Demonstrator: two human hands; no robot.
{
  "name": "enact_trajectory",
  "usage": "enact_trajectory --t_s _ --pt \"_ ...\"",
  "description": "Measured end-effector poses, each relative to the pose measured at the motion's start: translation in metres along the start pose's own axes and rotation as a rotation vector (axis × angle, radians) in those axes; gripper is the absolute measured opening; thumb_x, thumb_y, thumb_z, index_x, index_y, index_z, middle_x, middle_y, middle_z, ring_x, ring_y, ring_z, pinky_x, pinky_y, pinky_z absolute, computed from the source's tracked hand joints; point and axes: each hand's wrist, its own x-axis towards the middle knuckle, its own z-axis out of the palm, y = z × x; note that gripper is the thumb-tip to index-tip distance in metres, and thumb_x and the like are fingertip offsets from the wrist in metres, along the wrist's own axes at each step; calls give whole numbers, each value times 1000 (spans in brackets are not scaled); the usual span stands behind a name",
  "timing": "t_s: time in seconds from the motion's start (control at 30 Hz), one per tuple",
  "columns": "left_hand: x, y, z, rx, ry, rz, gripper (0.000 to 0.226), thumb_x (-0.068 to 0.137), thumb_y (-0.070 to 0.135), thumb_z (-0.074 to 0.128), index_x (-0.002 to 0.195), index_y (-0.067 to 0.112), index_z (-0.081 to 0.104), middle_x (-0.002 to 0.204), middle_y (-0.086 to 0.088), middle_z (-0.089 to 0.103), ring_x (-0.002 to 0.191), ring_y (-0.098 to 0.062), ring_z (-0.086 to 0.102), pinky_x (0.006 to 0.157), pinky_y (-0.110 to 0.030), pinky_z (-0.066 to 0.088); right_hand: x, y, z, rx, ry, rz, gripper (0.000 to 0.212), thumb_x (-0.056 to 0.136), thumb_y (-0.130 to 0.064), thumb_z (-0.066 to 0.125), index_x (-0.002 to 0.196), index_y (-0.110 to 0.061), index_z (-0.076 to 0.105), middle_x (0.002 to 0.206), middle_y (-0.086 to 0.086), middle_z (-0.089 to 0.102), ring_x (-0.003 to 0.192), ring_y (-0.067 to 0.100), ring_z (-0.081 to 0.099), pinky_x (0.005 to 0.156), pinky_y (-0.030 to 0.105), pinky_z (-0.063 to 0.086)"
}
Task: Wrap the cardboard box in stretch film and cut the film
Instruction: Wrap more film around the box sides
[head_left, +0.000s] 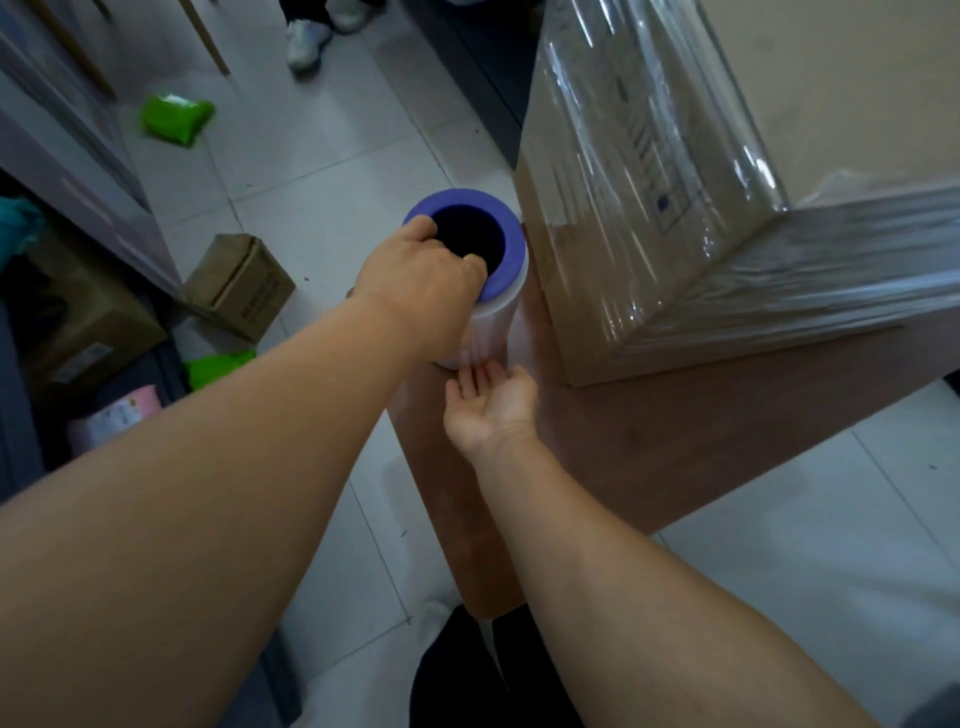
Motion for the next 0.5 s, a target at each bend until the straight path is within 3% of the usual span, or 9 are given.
enact_trajectory --t_s 0.23,0.43,0.5 --pt "19 -30 0 11 5 121 44 82 60 53 95 18 50 82 1 59 93 -20 59 108 -31 23 11 5 25 68 51 -71 52 102 -32 23 149 -9 27 154 4 30 144 13 23 118 33 11" --pt "27 -55 0 -2 28 300 48 80 57 55 110 19 51 95 0 65 99 -20 58 111 -33 21 7 8 47 96 109 -128 49 101 -32 23 144 -14 39 153 0 33 143 10 24 118 35 11" --pt "29 -59 1 -9 58 334 41 84 50 52 110 19 51 95 0 65 97 -19 58 110 -33 22 4 9 53 108 127 -128 49 101 -32 22 144 -15 39 153 -1 33 143 12 25 119 35 11"
